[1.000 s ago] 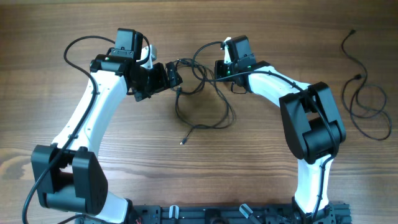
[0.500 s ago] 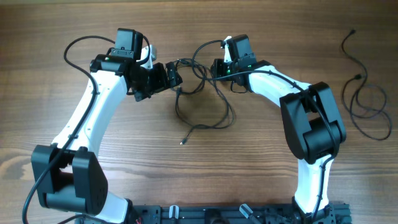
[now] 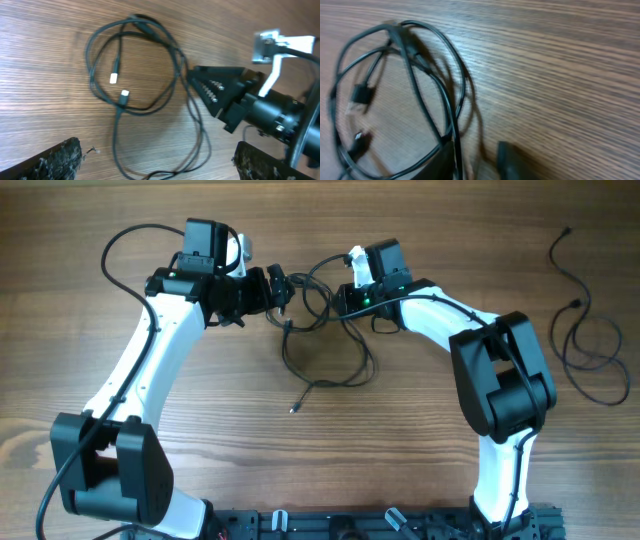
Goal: Untangle cables
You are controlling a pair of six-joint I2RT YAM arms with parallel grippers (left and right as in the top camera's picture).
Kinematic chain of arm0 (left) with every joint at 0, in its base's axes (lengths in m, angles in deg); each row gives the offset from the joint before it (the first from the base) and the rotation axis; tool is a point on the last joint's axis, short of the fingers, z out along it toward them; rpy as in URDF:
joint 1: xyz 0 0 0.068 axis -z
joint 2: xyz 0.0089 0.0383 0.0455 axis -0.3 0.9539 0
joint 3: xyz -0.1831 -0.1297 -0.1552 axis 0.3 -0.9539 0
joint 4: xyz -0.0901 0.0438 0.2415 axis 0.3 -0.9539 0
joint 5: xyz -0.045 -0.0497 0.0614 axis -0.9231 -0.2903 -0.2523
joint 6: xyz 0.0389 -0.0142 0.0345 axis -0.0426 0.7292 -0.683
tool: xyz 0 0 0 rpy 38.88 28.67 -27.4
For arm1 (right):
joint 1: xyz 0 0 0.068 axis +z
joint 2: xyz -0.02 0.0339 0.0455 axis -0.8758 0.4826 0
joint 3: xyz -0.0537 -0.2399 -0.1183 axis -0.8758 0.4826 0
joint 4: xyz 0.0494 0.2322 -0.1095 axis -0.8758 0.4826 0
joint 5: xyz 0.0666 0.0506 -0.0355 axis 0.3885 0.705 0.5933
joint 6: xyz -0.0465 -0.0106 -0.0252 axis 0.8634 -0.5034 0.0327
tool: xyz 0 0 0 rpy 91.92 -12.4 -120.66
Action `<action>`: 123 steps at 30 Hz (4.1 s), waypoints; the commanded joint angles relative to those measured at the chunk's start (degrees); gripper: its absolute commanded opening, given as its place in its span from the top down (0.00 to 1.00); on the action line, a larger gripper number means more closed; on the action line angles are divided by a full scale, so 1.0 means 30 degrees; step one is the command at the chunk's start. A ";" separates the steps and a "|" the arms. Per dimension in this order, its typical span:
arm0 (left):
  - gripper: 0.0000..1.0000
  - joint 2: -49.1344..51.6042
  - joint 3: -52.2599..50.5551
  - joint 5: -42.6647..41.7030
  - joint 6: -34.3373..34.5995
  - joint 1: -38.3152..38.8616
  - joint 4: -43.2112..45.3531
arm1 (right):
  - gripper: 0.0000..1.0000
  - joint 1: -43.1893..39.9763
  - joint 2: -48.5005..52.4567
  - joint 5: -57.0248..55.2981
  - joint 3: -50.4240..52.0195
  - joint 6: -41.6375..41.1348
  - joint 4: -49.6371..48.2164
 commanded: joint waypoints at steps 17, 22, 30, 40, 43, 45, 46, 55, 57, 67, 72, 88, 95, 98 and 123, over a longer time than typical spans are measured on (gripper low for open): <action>0.00 0.2608 -0.0066 0.6892 0.3235 -0.1836 -0.1647 | 0.81 0.1858 0.0306 -0.5413 0.0255 0.4146 -0.0189; 0.00 0.2608 -0.0066 0.6885 0.3228 -0.2907 -0.1705 | 0.96 0.1858 0.0306 -0.3526 0.0255 0.4109 0.0226; 0.00 0.2608 -0.0066 0.6892 0.3228 -0.2922 -0.1632 | 0.96 0.1705 -0.0568 0.0612 -0.0197 0.4612 0.0554; 0.00 0.2608 -0.0066 0.6892 0.3228 -0.2922 -0.1632 | 0.96 0.1734 -0.9755 0.1188 -0.0678 0.3679 0.0554; 0.00 0.2608 -0.0066 0.6892 0.3228 -0.2922 -0.1632 | 0.96 0.1727 -1.1162 0.1698 -0.0678 0.3111 0.0539; 0.00 0.2608 -0.0066 0.6892 0.3228 -0.2922 -0.1632 | 0.96 0.1727 -1.1825 0.1705 -0.0678 0.3111 0.0226; 0.00 0.2608 -0.0066 0.6892 0.3228 -0.2922 -0.1632 | 0.96 0.1727 -1.2087 0.1763 -0.0678 0.3082 -0.0102; 0.00 0.2608 -0.0066 0.6892 0.3228 -0.2922 -0.1632 | 0.96 0.1727 -1.2619 0.2098 -0.0670 0.3118 -0.4379; 0.00 0.2608 -0.0066 0.6892 0.3228 -0.2922 -0.1632 | 0.96 0.1727 -1.2378 -0.0437 -0.0670 0.2091 -0.4036; 0.00 0.2608 -0.0066 0.6892 0.3228 -0.2922 -0.1632 | 0.96 0.0838 -1.2196 -0.0583 -0.0670 -0.8881 -0.5523; 0.00 0.2608 -0.0066 0.6892 0.3228 -0.2922 -0.1632 | 0.96 0.0386 -1.2196 1.0229 -0.0670 -0.2980 -1.1081; 0.00 0.2608 -0.0066 0.6892 0.3228 -0.2922 -0.1632 | 0.96 -0.1239 -1.2196 0.3293 -0.0670 -0.2871 -2.2709; 0.00 0.2608 -0.0066 0.6892 0.3228 -0.2922 -0.1632 | 0.95 -0.1348 -1.2196 0.0248 -0.0670 -0.1829 -1.6546; 0.00 0.2608 -0.0066 0.6892 0.3228 -0.2922 -0.1632 | 0.96 -0.1348 -1.2196 -0.8998 -0.0670 -0.2499 -1.3668; 0.00 0.2608 -0.0066 0.6892 0.3220 -0.2922 -0.1632 | 0.96 -0.2812 -0.9683 -1.6830 -0.0670 -0.6339 0.7832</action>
